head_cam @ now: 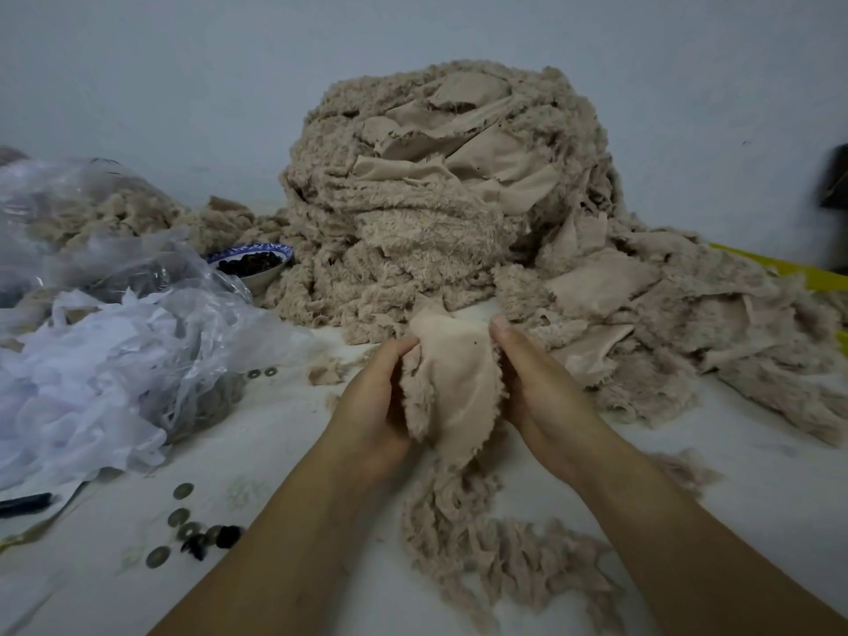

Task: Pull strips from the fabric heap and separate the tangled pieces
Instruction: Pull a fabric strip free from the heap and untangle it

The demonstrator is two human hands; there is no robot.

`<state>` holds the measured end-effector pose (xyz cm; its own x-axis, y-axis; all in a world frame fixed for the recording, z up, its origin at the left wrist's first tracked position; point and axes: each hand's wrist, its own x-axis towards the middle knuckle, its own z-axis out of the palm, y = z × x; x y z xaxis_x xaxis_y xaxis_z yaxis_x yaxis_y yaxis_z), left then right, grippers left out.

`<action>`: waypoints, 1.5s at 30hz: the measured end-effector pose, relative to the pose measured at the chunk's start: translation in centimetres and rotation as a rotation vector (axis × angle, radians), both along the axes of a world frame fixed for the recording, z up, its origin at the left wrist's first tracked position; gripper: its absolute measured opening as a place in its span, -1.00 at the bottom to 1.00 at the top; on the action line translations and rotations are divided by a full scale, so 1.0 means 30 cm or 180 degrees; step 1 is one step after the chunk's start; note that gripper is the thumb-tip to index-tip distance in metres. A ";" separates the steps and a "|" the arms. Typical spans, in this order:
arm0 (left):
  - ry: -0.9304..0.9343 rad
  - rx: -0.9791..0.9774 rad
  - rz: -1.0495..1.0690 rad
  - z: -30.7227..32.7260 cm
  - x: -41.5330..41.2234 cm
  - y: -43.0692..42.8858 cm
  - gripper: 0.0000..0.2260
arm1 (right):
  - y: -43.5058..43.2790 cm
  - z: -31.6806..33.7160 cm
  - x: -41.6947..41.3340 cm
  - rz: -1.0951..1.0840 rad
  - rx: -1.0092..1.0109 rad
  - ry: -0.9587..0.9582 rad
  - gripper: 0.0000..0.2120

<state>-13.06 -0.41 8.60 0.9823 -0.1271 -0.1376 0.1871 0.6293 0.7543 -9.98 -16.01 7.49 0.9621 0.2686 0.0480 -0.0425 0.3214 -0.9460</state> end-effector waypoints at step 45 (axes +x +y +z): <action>-0.1081 0.1461 0.0066 -0.005 -0.032 0.006 -0.75 | 0.010 -0.039 -0.004 0.0279 -0.2107 -0.1255 -0.59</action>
<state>-14.03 -0.24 8.45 0.9827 -0.1091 0.1496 -0.1224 0.2237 0.9669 -10.10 -15.72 6.31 0.8811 0.4350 0.1855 0.3381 -0.3050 -0.8903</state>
